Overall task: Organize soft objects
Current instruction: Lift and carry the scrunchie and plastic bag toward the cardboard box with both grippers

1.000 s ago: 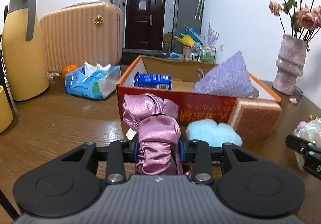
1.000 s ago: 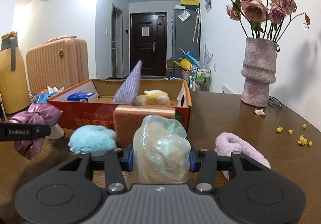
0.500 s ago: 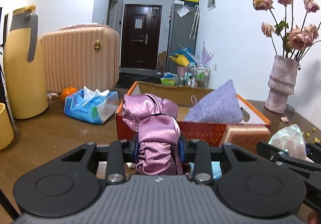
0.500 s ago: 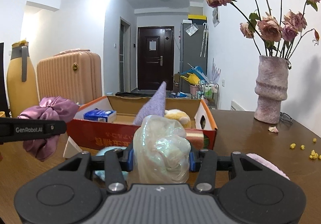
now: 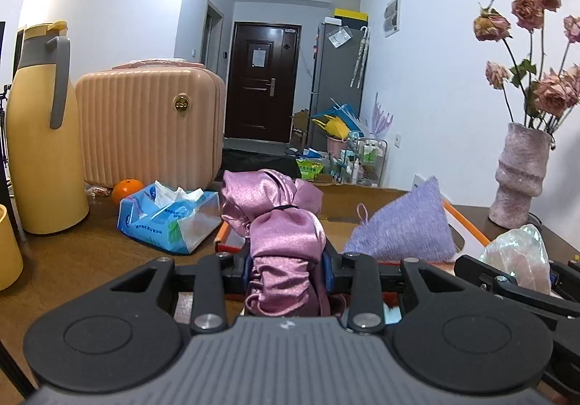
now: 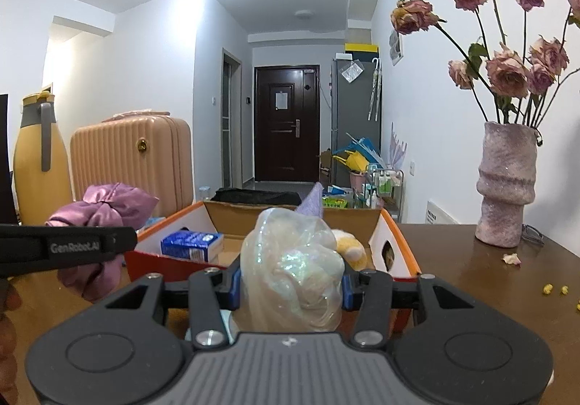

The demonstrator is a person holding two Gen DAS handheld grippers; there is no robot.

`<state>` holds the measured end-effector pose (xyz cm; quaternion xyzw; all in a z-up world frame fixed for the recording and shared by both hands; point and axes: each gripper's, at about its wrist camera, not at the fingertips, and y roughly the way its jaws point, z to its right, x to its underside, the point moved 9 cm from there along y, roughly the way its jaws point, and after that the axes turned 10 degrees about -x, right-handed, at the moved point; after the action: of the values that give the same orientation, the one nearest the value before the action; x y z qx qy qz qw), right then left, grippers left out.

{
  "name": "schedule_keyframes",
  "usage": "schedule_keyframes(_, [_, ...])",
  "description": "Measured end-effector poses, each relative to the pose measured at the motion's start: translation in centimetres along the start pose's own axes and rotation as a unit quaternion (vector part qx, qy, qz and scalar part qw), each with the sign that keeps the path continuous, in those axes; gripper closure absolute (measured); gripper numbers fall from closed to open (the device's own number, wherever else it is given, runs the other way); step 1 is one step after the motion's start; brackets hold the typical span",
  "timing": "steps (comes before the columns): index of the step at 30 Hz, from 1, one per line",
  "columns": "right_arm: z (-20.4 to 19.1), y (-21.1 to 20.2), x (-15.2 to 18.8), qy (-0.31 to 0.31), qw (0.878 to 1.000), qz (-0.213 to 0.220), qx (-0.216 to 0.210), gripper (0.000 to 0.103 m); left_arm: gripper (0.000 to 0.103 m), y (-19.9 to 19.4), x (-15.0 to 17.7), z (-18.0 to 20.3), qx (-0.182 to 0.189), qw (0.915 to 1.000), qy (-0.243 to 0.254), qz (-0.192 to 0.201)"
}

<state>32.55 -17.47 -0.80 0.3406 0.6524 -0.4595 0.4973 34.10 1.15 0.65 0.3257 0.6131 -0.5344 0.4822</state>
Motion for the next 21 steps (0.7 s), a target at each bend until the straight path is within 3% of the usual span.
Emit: schedule_keyframes(21, [0.0,6.7,-3.0,0.025,0.999,0.018,-0.008,0.056,0.068,6.0,-3.5,-0.7,-0.014,0.9992,-0.036,0.012])
